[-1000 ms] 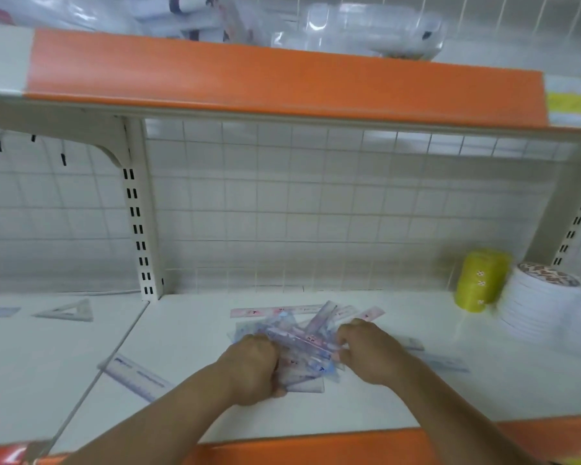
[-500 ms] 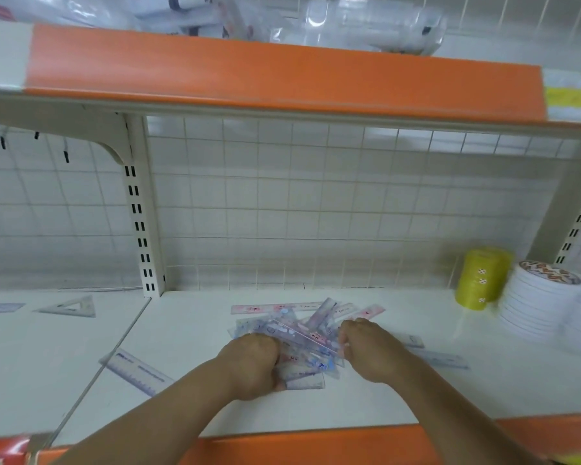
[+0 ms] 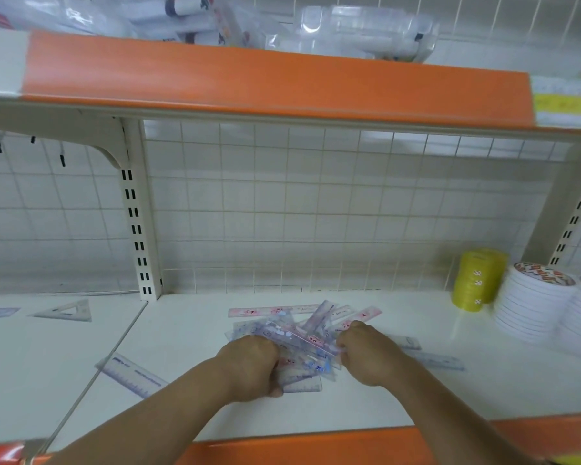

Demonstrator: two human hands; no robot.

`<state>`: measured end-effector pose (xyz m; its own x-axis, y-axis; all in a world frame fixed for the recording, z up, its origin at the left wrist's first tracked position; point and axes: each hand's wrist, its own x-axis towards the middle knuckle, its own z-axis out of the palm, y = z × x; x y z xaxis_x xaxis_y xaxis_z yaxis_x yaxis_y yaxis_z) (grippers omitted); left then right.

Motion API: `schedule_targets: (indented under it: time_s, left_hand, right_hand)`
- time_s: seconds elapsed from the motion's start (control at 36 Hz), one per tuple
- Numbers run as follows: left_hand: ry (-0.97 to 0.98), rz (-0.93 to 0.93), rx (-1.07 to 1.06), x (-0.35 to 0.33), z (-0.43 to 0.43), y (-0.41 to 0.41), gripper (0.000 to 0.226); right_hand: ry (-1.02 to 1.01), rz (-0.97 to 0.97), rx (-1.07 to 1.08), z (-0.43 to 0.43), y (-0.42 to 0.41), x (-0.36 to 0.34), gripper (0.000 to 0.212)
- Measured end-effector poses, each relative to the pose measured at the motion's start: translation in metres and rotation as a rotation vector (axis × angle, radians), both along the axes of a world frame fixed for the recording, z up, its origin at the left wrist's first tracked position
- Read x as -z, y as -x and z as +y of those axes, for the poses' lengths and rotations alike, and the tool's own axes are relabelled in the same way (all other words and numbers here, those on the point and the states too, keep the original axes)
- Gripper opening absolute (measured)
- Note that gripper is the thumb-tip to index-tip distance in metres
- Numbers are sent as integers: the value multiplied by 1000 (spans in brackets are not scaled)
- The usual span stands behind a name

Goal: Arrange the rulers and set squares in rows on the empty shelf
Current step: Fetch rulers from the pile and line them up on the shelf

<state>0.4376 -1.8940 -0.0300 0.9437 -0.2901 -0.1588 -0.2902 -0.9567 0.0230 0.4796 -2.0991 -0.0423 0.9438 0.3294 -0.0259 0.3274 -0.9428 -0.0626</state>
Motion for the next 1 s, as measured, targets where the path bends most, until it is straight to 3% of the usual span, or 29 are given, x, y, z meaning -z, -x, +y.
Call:
schedule_targets:
  time_s: [0.14,0.28,0.5,0.72,1.0]
  left_hand:
    - [-21,-4,9,1,1,1,30]
    - [-112,-32,33,-3,-1,3,23]
    - [-210,-52,75,-8,4,4,30]
    - [-160,21,102,-17,7,1,28]
    - [-64,114,136,-22,6,1,27]
  right_hand:
    - [12,-29,-6,-1,0,1,19]
    - [46,-15,-32,0,0,-1,14]
    - [79,-7,-13,-1,-5,-3,40]
    - [79,-21,4,-7,-6,-6,39]
    - [72,-46,3,-13,-6,-17,13]
